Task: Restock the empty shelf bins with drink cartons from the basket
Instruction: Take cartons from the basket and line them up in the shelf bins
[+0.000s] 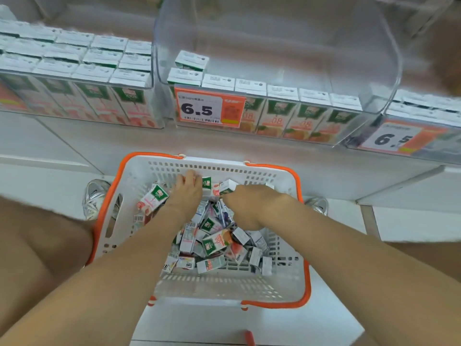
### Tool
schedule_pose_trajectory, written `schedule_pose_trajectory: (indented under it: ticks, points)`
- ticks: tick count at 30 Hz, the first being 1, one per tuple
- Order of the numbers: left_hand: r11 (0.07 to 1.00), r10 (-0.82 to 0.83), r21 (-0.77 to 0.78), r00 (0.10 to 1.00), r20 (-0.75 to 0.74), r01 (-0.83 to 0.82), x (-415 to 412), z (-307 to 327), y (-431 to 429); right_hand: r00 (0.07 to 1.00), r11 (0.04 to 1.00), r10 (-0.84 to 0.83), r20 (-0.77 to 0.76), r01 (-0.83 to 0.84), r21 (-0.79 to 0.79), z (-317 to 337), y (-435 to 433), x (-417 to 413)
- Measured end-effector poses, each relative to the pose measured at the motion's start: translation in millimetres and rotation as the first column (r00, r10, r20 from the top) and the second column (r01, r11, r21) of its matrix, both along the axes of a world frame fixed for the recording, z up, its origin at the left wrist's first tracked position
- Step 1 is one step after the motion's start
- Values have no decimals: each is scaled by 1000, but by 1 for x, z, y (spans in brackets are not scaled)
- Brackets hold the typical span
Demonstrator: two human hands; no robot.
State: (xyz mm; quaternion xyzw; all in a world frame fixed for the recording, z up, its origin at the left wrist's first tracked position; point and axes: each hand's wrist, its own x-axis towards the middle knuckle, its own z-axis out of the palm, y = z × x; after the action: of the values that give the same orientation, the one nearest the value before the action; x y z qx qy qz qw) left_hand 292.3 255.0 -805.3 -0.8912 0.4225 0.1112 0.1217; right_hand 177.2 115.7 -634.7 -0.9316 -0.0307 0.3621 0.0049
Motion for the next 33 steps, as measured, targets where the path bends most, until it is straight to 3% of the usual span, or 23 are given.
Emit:
schedule_pose_trajectory:
  ticks: [6, 11, 14, 15, 17, 19, 23, 25, 27, 30, 33]
  points:
    - [992, 95, -80, 995, -7, -95, -3, 14, -3, 1000, 1000, -1, -4, 1, -2, -1, 0, -15]
    - [995, 11, 94, 996, 92, -20, -12, 20, 3, 999, 1000, -6, -50, 5, -26, 4, 1, -27]
    - [999, 33, 31, 999, 37, -34, -21, 15, 15, 998, 998, -57, -19, 57, -32, 5, 0, -28]
    - [994, 92, -58, 994, -65, -96, -24, 17, 18, 995, 994, -104, 6, 104, -15, 5, -1, -26]
    - [915, 153, -280, 889, -431, -292, -35, 29, 18, 969, 969, -240, 57, 236, 73, 4, -4, -21]
    - [821, 77, -388, 754, -652, -419, -47, 48, 11, 921, 912, -383, 78, 363, 191, 1, -8, -15]
    - [693, -88, -404, 486, -869, -597, -64, 77, -2, 856, 799, -516, 30, 468, 378, 7, -18, -7]
    - [674, -102, -386, 439, -893, -630, -60, 83, 6, 829, 745, -559, 30, 486, 458, 12, -19, -4]
    - [731, -18, -363, 516, -856, -577, -51, 85, 23, 822, 746, -566, 69, 474, 468, 12, -14, -5]
    - [826, 244, -277, 754, -610, -491, -30, 73, 58, 871, 867, -452, 192, 379, 323, 1, -2, -8]
    - [914, 362, -34, 853, -376, -403, -14, 53, 91, 909, 933, -338, 244, 291, 212, 0, 8, -11]
